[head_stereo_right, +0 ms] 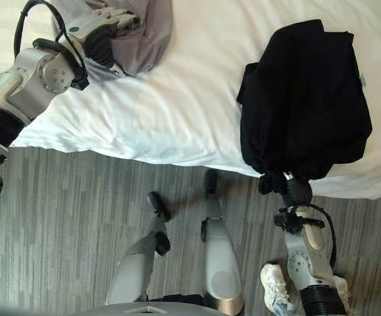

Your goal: Pick up bed clothes into laundry basket.

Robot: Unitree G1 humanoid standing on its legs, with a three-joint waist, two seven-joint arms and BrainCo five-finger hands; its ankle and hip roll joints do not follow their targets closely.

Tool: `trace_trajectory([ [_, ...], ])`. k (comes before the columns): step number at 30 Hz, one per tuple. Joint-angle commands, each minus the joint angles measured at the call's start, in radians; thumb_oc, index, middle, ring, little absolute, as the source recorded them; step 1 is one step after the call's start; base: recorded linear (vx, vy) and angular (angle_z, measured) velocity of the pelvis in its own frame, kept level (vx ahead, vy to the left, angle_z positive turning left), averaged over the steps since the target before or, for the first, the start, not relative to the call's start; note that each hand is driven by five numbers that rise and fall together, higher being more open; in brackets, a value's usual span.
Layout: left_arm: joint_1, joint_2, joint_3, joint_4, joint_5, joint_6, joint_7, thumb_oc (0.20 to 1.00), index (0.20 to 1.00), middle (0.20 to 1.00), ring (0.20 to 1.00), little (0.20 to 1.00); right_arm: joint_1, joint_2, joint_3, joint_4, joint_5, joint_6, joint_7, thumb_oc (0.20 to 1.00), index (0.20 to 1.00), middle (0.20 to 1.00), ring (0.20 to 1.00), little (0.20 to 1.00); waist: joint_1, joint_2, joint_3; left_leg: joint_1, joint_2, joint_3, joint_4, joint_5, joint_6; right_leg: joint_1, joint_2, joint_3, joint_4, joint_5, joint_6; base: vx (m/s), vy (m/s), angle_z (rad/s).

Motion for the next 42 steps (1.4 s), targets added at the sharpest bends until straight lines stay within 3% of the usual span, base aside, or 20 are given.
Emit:
trace_trajectory([
  [1, -0.206, 0.043, -0.011, 0.102, 0.022, 0.003, 0.065, 1.000, 1.000, 1.000, 1.000, 1.000, -0.017, -0.010, 0.005, -0.004, -0.057, 0.035, 0.001, 0.200, 0.200, 0.200, 0.200, 0.200, 0.017, -0.023, 0.046, -0.013, 0.082, -0.069, 0.006, 0.043, -0.098, 0.096, -0.085, -0.015, 0.013, -0.031, 0.177, -0.01, 0.021, -0.18],
  [11, -0.234, 0.006, -0.040, 0.139, 0.035, 0.004, 0.045, 1.000, 1.000, 1.000, 1.000, 1.000, 0.000, -0.003, 0.015, -0.003, -0.055, 0.041, 0.016, 0.200, 0.200, 0.200, 0.200, 0.200, 0.016, -0.020, 0.042, -0.029, 0.084, -0.071, 0.006, 0.042, -0.098, 0.076, -0.090, -0.017, 0.013, -0.028, 0.176, 0.00, -0.001, 0.00],
  [12, -0.230, 0.001, -0.038, 0.143, 0.039, 0.005, 0.043, 0.856, 0.856, 0.856, 0.856, 0.856, 0.000, -0.002, 0.018, 0.000, -0.056, 0.040, 0.018, 0.200, 0.200, 0.200, 0.200, 0.200, 0.018, -0.018, 0.041, -0.028, 0.084, -0.072, 0.006, 0.041, -0.098, 0.076, -0.091, -0.017, 0.013, -0.029, 0.176, 0.00, 0.000, 0.00],
  [13, -0.223, 0.002, -0.036, 0.137, 0.045, 0.004, 0.039, 0.583, 0.583, 0.583, 0.583, 0.583, 0.001, 0.001, 0.019, -0.001, -0.052, 0.040, 0.021, 0.200, 0.200, 0.200, 0.200, 0.200, 0.022, -0.014, 0.040, -0.025, 0.085, -0.072, 0.006, 0.040, -0.098, 0.078, -0.092, -0.018, 0.013, -0.030, 0.174, 0.00, 0.000, 0.00],
  [14, -0.222, 0.002, -0.035, 0.137, 0.046, 0.004, 0.039, 0.473, 0.473, 0.473, 0.473, 0.473, 0.001, 0.001, 0.019, -0.001, -0.052, 0.040, 0.021, 0.200, 0.200, 0.200, 0.200, 0.200, 0.022, -0.014, 0.040, -0.025, 0.085, -0.072, 0.006, 0.040, -0.098, 0.078, -0.092, -0.018, 0.013, -0.030, 0.174, 0.00, 0.000, 0.00],
  [15, -0.218, 0.006, -0.036, 0.131, 0.048, 0.004, 0.035, 0.200, 0.200, 0.200, 0.200, 0.200, -0.001, 0.001, 0.020, 0.006, -0.051, 0.039, 0.023, 0.200, 0.200, 0.200, 0.200, 0.200, 0.025, -0.011, 0.039, -0.023, 0.084, -0.072, 0.006, 0.040, -0.098, 0.080, -0.093, -0.019, 0.013, -0.031, 0.174, 0.00, 0.000, 0.00],
  [26, -0.021, 0.153, 0.083, -0.160, -0.033, -0.024, -0.024, 0.200, 0.200, 0.200, 0.200, 0.200, 0.011, 0.023, 0.010, 0.009, -0.066, 0.036, 0.019, 0.200, 0.200, 0.200, 0.200, 0.200, 0.058, 0.004, 0.034, -0.001, 0.084, -0.084, 0.006, 0.036, -0.102, 0.104, -0.090, -0.035, 0.013, -0.040, 0.168, 0.00, -0.002, -0.01],
  [30, 0.130, 0.183, 0.230, -0.265, -0.124, -0.040, -0.022, 0.200, 0.200, 0.200, 0.200, 0.200, 0.016, 0.035, -0.002, 0.002, -0.076, 0.029, 0.011, 0.200, 0.200, 0.200, 0.200, 0.200, 0.070, 0.004, 0.026, 0.014, 0.087, -0.088, 0.006, 0.033, -0.105, 0.122, -0.088, -0.039, 0.013, -0.045, 0.164, -0.01, -0.006, 0.02],
  [33, 0.218, 0.174, 0.309, -0.298, -0.174, -0.050, -0.004, 0.200, 0.200, 0.200, 0.200, 0.200, 0.015, 0.038, -0.001, 0.001, -0.091, 0.025, 0.002, 0.200, 0.200, 0.200, 0.200, 0.200, 0.075, 0.005, 0.018, 0.029, 0.086, -0.092, 0.006, 0.032, -0.105, 0.137, -0.088, -0.040, 0.013, -0.048, 0.161, 0.00, -0.003, -0.01],
  [35, 0.381, 0.155, 0.437, -0.378, -0.319, -0.073, -0.012, 0.200, 0.200, 0.200, 0.200, 0.200, 0.015, 0.045, -0.014, -0.009, -0.094, 0.023, -0.010, 0.200, 0.200, 0.200, 0.200, 0.200, 0.080, 0.009, 0.003, 0.059, 0.083, -0.093, 0.006, 0.026, -0.104, 0.168, -0.089, -0.040, 0.013, -0.054, 0.155, 0.00, 0.000, 0.00],
  [38, 0.524, 0.137, 0.525, -0.443, -0.424, -0.092, -0.024, 0.200, 0.200, 0.200, 0.200, 0.200, 0.017, 0.047, -0.032, -0.039, -0.087, 0.018, -0.015, 0.200, 0.200, 0.200, 0.200, 0.200, 0.081, 0.015, -0.012, 0.093, 0.083, -0.092, 0.006, 0.020, -0.101, 0.203, -0.092, -0.041, 0.018, -0.063, 0.150, 0.03, 0.010, 0.02],
  [39, 0.655, 0.084, 0.597, -0.481, -0.580, -0.123, -0.034, 0.200, 0.200, 0.200, 0.200, 0.200, 0.007, 0.055, -0.053, -0.062, -0.061, 0.011, -0.023, 0.200, 0.200, 0.200, 0.200, 0.200, 0.084, 0.021, -0.026, 0.127, 0.081, -0.096, 0.006, 0.015, -0.097, 0.232, -0.095, -0.042, 0.032, -0.078, 0.143, 0.04, 0.030, 0.04],
  [41, 0.787, 0.017, 0.665, -0.532, -0.711, -0.154, -0.037, 0.200, 0.200, 0.200, 0.200, 0.200, -0.015, 0.059, -0.067, -0.106, -0.031, -0.002, -0.034, 0.200, 0.200, 0.200, 0.200, 0.200, 0.086, 0.028, -0.043, 0.169, 0.076, -0.097, 0.006, 0.012, -0.095, 0.263, -0.099, -0.043, 0.060, -0.104, 0.138, 0.03, 0.031, 0.05],
  [42, 0.793, 0.017, 0.670, -0.536, -0.712, -0.153, -0.038, 0.200, 0.200, 0.200, 0.200, 0.200, -0.014, 0.057, -0.065, -0.106, -0.031, -0.002, -0.034, 0.200, 0.200, 0.200, 0.200, 0.200, 0.083, 0.029, -0.042, 0.171, 0.076, -0.098, 0.006, 0.011, -0.095, 0.265, -0.100, -0.044, 0.060, -0.105, 0.139, 0.02, 0.022, 0.09],
])
